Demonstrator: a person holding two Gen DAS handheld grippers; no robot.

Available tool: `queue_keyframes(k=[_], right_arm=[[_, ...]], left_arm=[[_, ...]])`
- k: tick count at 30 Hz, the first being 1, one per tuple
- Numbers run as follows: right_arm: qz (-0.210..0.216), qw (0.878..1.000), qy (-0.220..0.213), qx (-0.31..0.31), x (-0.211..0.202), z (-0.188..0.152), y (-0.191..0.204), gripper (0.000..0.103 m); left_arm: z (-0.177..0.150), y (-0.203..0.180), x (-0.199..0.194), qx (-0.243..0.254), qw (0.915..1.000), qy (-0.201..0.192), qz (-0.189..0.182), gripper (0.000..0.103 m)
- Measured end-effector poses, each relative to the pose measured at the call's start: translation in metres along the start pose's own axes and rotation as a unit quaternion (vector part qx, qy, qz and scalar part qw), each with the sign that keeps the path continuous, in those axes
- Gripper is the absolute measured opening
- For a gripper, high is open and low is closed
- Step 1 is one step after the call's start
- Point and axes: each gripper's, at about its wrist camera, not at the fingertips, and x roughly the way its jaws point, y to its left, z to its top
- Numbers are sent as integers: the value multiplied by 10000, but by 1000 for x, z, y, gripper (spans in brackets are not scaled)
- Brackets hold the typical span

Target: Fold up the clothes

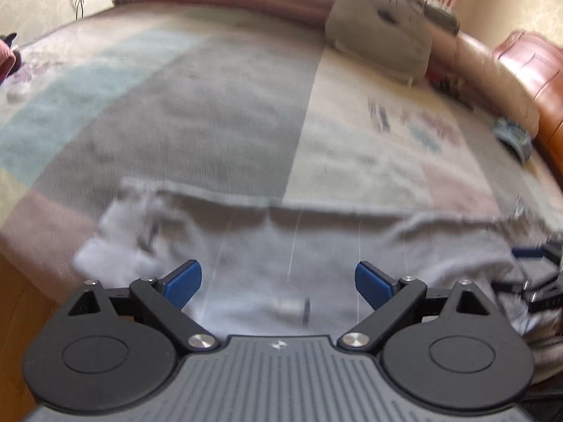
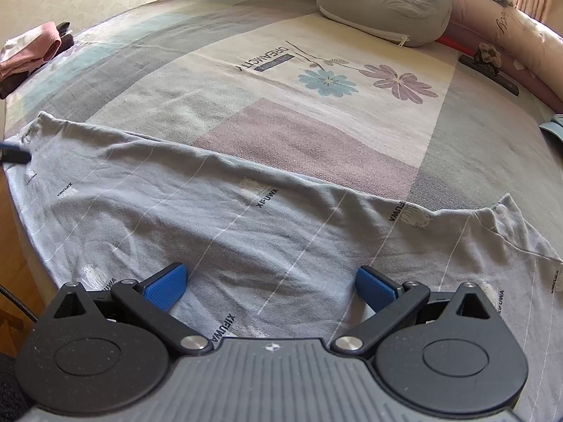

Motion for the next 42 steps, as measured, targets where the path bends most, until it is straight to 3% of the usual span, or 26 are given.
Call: queue_keyframes(k=[7, 10, 15, 22, 25, 28, 32, 38, 42], right_arm=[[-78, 9999, 10, 70, -1, -1, 2, 103], [-150, 9998, 44, 156, -1, -1, 3, 103], [-218, 9993, 181, 233, 0, 3, 4, 103], [-221, 9988, 362, 230, 2, 8, 5, 103], [-240, 9986, 382, 258, 3, 9, 7, 103], [-296, 9982, 419, 310, 3, 10, 8, 103], [-379, 9976, 399, 420, 2, 8, 9, 103], [-418, 9970, 429, 494, 3, 10, 10, 103], [-546, 9954, 459, 642, 2, 9, 12, 103]], left_arm=[[16, 21, 32, -92, 9995, -165, 252, 93], [12, 20, 21, 110, 9996, -116, 248, 94], [-5, 34, 1, -221, 9992, 88, -317, 95], [-22, 34, -15, -418, 9972, 50, -611, 95], [-13, 35, -13, -313, 9976, -189, -586, 95], [-13, 42, -4, -400, 9981, -29, -475, 95], [-22, 50, -10, -460, 9967, 61, -668, 95], [5, 53, -6, -183, 9977, -158, -640, 95], [10, 51, 12, -107, 9986, 117, -513, 95]])
